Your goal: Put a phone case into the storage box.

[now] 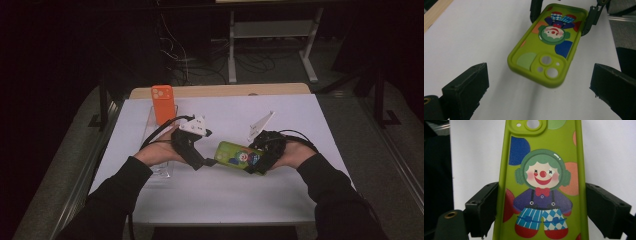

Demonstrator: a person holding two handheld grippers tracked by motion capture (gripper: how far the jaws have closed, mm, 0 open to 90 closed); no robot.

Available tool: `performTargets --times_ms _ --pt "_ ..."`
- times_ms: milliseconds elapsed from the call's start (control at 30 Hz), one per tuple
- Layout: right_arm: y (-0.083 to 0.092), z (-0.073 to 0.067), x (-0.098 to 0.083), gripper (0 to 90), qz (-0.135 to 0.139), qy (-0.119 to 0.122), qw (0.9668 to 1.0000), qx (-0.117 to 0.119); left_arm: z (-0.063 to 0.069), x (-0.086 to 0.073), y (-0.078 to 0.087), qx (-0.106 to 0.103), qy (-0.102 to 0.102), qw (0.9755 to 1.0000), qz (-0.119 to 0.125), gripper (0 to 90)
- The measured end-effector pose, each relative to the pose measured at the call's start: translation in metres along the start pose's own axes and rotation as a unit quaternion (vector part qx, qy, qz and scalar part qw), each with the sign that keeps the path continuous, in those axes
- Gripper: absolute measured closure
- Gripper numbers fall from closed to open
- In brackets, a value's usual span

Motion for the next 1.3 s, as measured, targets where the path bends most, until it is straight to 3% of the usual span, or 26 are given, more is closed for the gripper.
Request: performTargets --times_ms 67,367,533,833,1300 --pt "-0.002 -0.005 0.006 14.9 0.000 0.016 0.9998 0.013 0.003 0.001 -0.001 -0.009 -0.010 0.9999 -0.004 1.2" --pt "-0.007 -0.012 0.017 14.9 -0.006 0.045 0.9986 0.029 0.017 0.001 -0.016 -0.049 -0.047 0.9970 -0.037 1.2" --pt "-0.008 -0.015 0.023 14.9 -0.004 0.058 0.9977 0.034 0.020 -0.002 -0.022 -0.054 -0.059 0.9952 -0.056 1.2" --pt "-0.007 -0.019 0.036 14.9 0.000 0.082 0.9959 0.037 0.026 -0.007 -0.030 -0.072 -0.061 0.9927 -0.076 1.2" --pt "-0.007 -0.022 0.040 14.8 0.002 0.092 0.9949 0.042 0.029 -0.012 -0.034 -0.080 -0.066 0.9903 -0.093 13.5"
Point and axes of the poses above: each handheld gripper's, and its own axes: y roughly backward along the jaws, x roughly out of its top, z roughly to its right, the point moved 8 cm from there along -y, roughly forward along the jaws, and after that the axes turned 13 degrees about y, right-handed, at the moved point
